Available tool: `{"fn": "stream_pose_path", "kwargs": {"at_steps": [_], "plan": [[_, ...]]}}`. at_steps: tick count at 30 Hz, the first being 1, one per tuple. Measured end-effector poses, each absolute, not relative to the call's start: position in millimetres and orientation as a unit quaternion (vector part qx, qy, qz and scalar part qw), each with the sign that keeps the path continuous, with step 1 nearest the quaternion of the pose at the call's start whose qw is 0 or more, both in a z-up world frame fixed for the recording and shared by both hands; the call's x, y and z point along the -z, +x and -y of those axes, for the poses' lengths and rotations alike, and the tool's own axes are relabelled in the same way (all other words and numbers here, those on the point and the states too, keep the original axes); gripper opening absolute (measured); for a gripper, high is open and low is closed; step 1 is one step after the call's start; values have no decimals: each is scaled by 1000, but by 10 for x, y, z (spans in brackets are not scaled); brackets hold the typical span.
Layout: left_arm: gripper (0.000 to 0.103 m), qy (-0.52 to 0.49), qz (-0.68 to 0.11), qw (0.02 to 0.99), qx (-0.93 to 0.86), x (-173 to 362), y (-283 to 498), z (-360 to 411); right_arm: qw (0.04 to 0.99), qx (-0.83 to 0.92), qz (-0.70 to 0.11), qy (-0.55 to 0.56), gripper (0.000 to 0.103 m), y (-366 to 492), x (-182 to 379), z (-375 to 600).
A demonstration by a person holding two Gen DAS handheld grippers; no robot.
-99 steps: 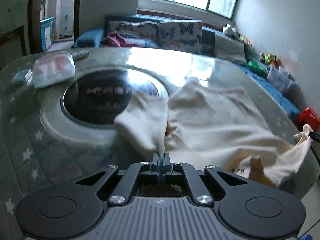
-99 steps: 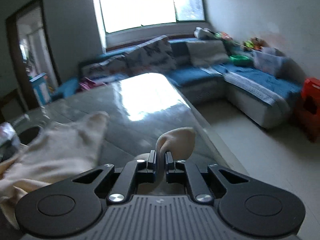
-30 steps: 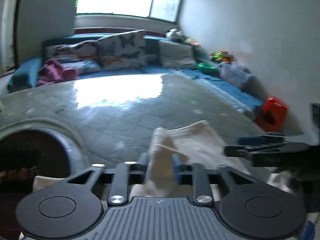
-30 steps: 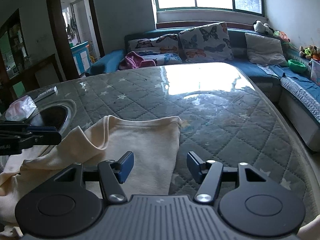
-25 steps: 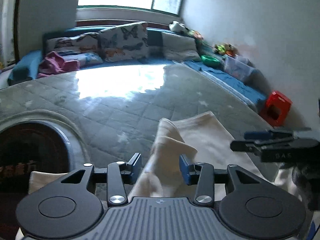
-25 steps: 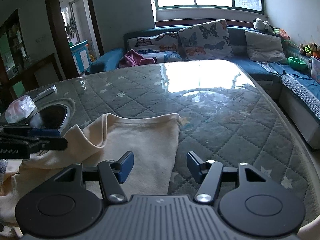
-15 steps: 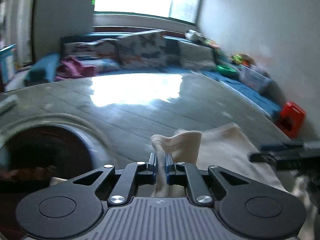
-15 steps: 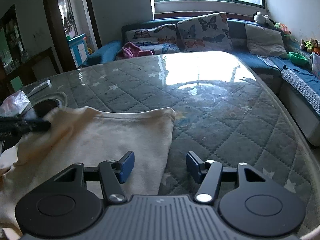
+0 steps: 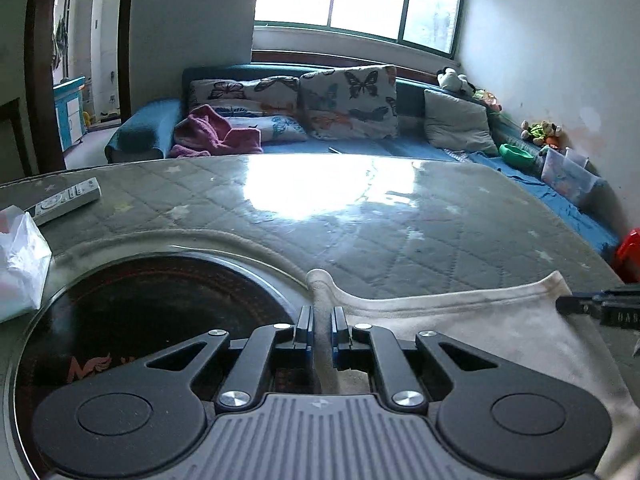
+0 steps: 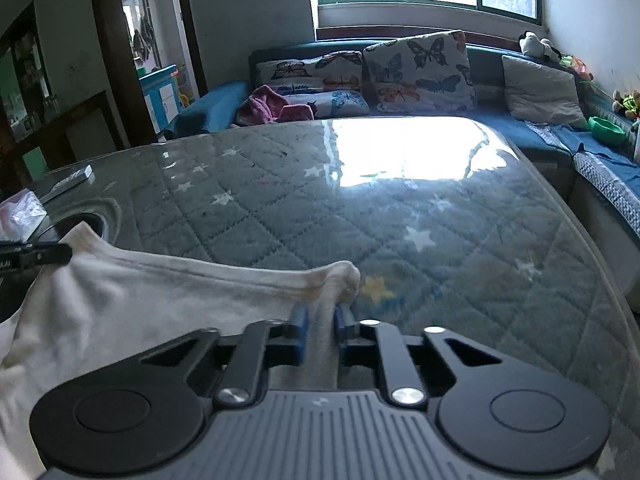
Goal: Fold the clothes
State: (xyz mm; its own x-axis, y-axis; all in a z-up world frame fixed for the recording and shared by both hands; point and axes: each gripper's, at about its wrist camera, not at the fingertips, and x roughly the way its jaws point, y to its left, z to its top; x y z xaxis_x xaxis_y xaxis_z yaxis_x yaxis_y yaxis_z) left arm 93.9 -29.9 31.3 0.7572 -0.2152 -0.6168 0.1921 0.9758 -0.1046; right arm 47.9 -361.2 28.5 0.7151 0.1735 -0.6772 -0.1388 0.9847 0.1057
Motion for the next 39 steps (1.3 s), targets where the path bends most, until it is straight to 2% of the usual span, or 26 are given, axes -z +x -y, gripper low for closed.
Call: {"fn": "stream_pose_path", "kwargs": {"at_steps": [13,17,25,27,31,33,39], "plan": [[9,-8,-352,934,65,-228,1406,53,924,-113,-362,-44,6,1166,-251,3208],[11,-8,-366,929,63,-181,1449,38,921,-124,-366,-55,13,1177,-289,3154],[13,11,-345,935,76,-381,1231,208,907,-209,-359,-74,18,470,-588,3104],[13,18,-342,935,91,-443,1163,291,899,-240,-358,-84,25,230,-670,3062],[13,28,-348,930,114,-469,1044,454,876,-301,-361,-111,28,-230,-762,2940],[13,36,-355,926,127,-441,986,530,862,-329,-364,-131,35,-435,-773,2829],[13,55,-372,915,148,-313,838,704,831,-382,-362,-179,35,-743,-706,2534]]}}
